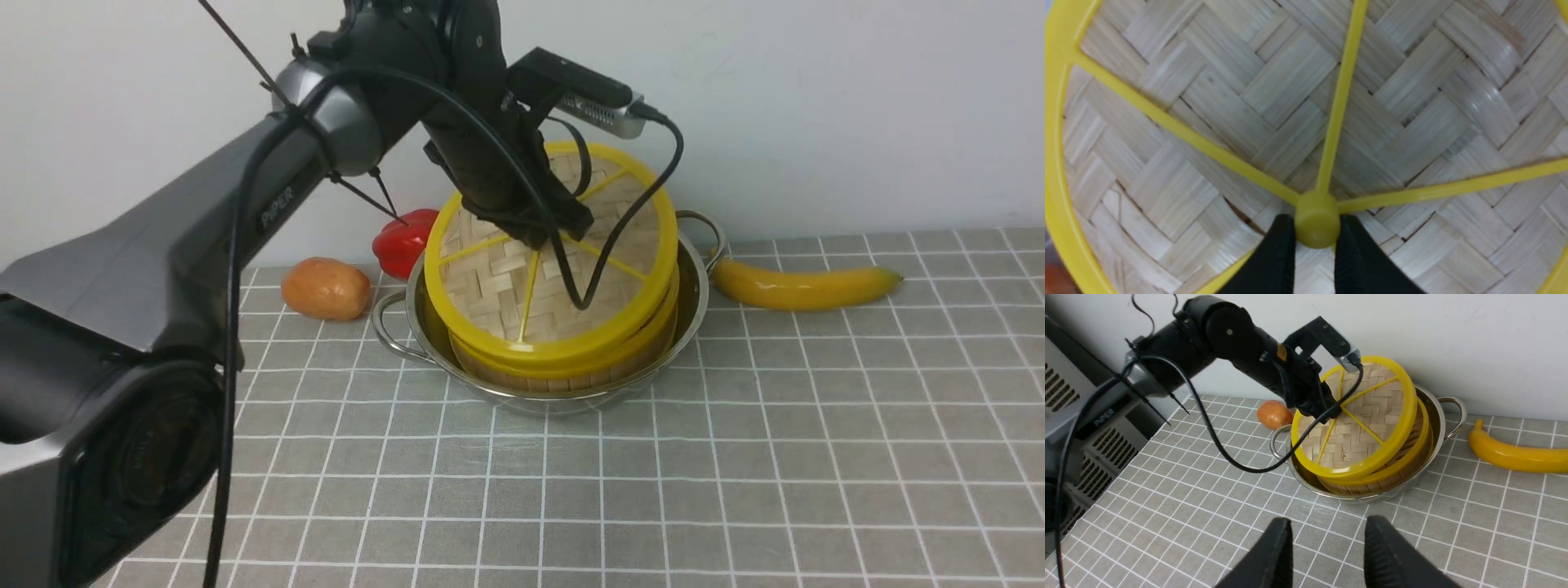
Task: Place the steamer in the pot on the grey tablecloth, and put the lid on the steamer.
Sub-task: 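Place the yellow bamboo steamer lid onto the steamer in the pot with the left gripper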
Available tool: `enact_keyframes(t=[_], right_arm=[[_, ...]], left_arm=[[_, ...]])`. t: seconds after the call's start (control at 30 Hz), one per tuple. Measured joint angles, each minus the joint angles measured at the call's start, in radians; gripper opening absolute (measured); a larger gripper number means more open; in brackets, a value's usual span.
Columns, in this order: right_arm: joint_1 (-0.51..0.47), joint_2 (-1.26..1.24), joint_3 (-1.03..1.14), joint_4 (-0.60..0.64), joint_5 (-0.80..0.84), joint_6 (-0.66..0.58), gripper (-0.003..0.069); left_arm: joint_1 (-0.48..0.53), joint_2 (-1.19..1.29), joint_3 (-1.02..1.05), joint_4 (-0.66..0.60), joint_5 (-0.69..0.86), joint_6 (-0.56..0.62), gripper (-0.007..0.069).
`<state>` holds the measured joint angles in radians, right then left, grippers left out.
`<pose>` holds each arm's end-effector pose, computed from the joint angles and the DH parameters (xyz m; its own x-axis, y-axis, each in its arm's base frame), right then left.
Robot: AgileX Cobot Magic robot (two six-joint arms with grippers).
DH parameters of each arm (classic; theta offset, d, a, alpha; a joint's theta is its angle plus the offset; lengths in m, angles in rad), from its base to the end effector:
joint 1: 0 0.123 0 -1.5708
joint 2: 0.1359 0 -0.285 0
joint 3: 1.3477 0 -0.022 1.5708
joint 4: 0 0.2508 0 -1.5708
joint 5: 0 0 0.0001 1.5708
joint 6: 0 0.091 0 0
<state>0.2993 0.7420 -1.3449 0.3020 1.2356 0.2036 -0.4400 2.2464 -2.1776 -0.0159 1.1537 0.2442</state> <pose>0.0619 0.0458 0.4746 -0.6162 0.1122 -0.7796 -0.3450 0.8514 0.3952 0.4476 -0.2122 0.2633 -0.6956 0.5878 -0.4131 0.6125 0.7857 0.0866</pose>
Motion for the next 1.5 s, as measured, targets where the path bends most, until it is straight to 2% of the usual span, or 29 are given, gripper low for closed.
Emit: enact_keyframes(t=[0.97, 1.5], right_arm=[[0.0, 0.0, 0.0, 0.007, 0.0, 0.0, 0.0264], [0.0, 0.0, 0.0, 0.007, 0.0, 0.0, 0.0264]], left_arm=[[0.0, 0.071, 0.0, 0.0, -0.083, 0.003, 0.0113], [0.0, 0.093, -0.058, 0.0, -0.042, 0.003, 0.0113]])
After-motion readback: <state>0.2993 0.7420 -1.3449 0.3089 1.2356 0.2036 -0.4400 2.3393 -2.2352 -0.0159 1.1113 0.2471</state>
